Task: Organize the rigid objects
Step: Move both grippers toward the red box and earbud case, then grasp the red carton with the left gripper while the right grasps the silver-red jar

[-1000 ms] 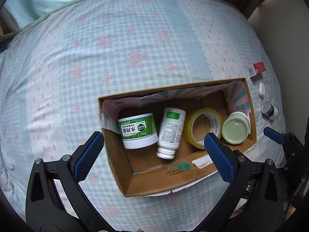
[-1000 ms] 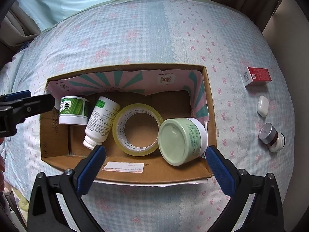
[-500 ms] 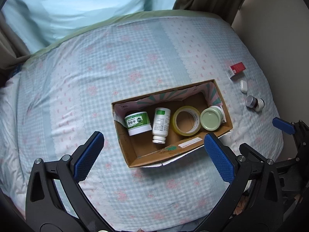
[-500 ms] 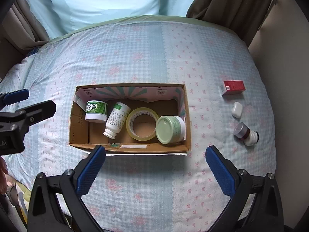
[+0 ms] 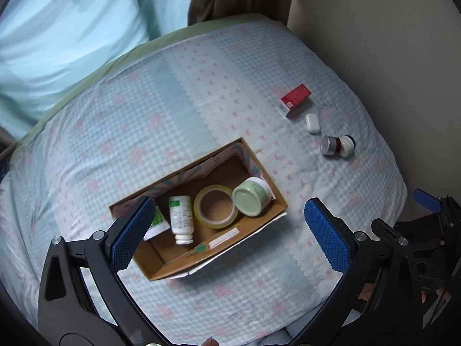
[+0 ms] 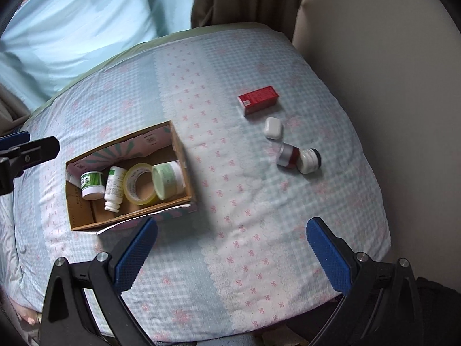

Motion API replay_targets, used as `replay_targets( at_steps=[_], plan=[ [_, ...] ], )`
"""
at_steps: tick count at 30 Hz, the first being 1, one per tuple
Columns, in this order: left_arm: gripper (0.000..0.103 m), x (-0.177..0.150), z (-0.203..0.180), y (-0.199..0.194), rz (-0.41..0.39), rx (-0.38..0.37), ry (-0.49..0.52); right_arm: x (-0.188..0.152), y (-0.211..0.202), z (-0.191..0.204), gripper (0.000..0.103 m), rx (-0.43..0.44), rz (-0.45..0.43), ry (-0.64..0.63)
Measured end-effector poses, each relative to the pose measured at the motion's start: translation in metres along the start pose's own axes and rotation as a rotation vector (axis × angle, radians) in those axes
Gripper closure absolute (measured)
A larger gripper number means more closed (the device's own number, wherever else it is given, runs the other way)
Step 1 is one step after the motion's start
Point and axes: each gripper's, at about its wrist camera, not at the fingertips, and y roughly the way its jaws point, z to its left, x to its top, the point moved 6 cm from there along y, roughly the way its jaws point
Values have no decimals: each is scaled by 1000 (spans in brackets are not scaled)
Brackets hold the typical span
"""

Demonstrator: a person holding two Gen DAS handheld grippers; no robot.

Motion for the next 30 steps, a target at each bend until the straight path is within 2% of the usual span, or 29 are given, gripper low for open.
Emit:
replay_targets(
  at_steps=[6,13,17,19,23,25,28,30],
  plan=[
    [0,63,-59,48,45,1,160,8,31,-61,0,-23,0,158],
    [0,116,-116,130,122,2,312,10,74,-99,0,-18,-4,266],
    [0,138,-142,185,160,-1,399,14,112,-106,0,-14,-4,303],
    [0,142,-152,214,178,2,442,16,134,-105,4,-18,-3,309],
    [1,151,-169,269,218,-10,500,20,178,-98,6,-20,0,332],
    [2,153,-175,292,229,-14,526,22,199,-94,12,-29,-5,341],
    [4,155,-184,321,247,-18,574,25,228,-88,13,-65,3,345],
    [6,157,-190,338,252,-7,613,27,246,-86,14,-60,12,356]
  ],
)
